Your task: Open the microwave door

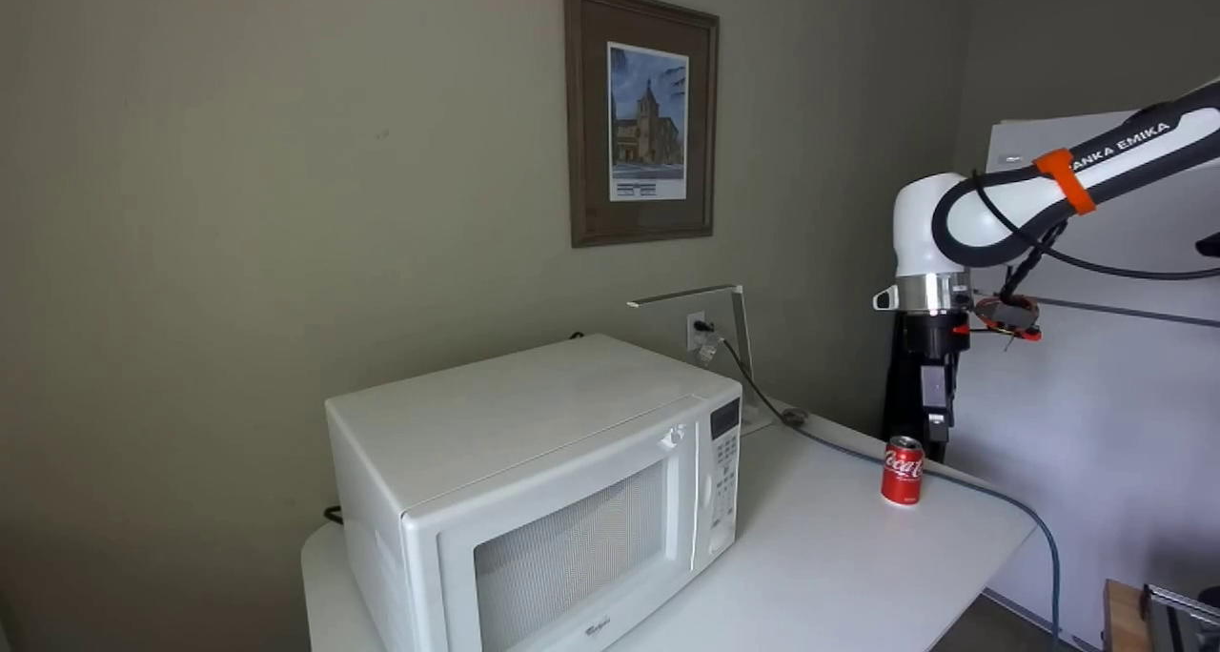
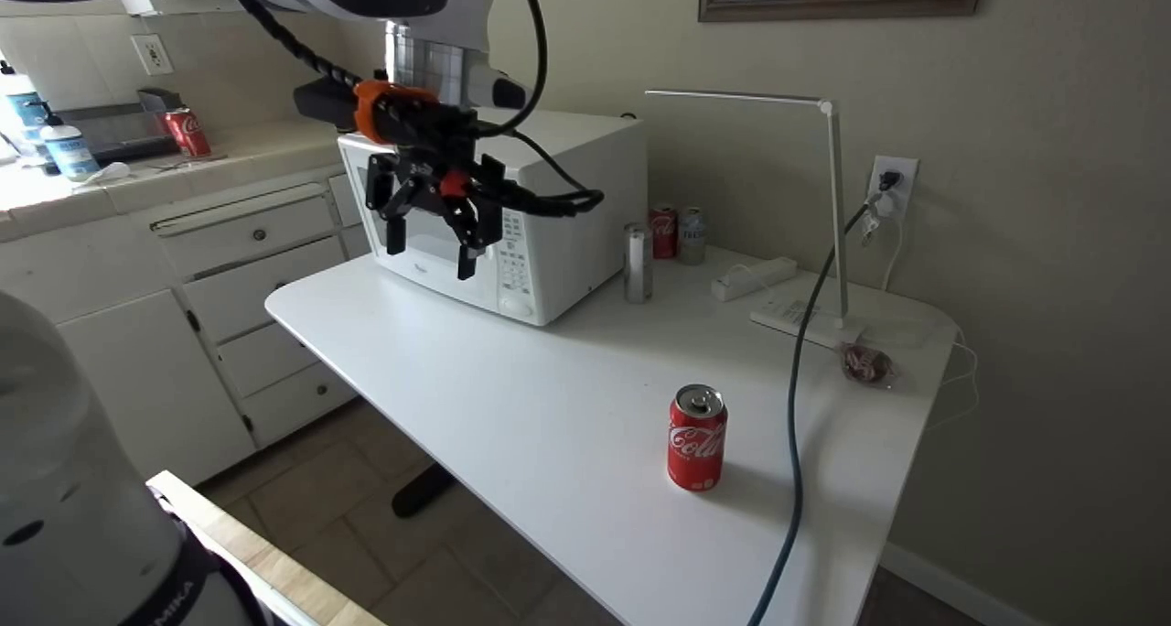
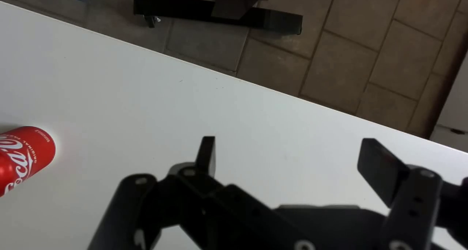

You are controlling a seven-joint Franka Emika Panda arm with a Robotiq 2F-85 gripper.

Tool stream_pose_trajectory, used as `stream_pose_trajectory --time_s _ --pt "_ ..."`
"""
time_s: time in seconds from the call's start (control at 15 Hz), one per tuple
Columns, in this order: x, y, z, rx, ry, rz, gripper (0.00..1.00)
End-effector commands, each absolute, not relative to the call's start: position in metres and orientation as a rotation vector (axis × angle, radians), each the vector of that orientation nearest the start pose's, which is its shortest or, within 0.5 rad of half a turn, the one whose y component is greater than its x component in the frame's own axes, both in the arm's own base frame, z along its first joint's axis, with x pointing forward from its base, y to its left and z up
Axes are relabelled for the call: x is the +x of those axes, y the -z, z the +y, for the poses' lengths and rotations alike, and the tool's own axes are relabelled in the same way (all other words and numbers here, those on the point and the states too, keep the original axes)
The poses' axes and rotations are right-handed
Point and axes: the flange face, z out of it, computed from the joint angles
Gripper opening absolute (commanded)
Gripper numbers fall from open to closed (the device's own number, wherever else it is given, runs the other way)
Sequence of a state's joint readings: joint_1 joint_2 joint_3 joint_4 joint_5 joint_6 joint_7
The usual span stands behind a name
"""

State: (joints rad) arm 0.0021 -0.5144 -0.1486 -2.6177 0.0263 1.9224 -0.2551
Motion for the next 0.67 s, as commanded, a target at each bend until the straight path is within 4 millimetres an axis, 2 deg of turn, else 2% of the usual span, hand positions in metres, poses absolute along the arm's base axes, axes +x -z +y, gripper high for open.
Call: stream_pose_trajectory --time_s 0.0,0.07,0.27,0.47,0.53,0.6 --pt "0.354 -0.402 -0.048 -2.996 -0.248 -0.184 1.0" --pt "0.354 -0.402 -0.048 -2.996 -0.248 -0.184 1.0" --pt "0.33 -0.4 -0.018 -3.128 -0.094 -0.281 1.0" --pt "0.31 -0.396 0.009 -3.164 0.133 -0.291 1.0" --pt "0.34 -0.428 0.016 -3.15 0.2 -0.26 1.0" --pt "0.337 -0.427 0.016 -3.142 0.255 -0.199 1.0"
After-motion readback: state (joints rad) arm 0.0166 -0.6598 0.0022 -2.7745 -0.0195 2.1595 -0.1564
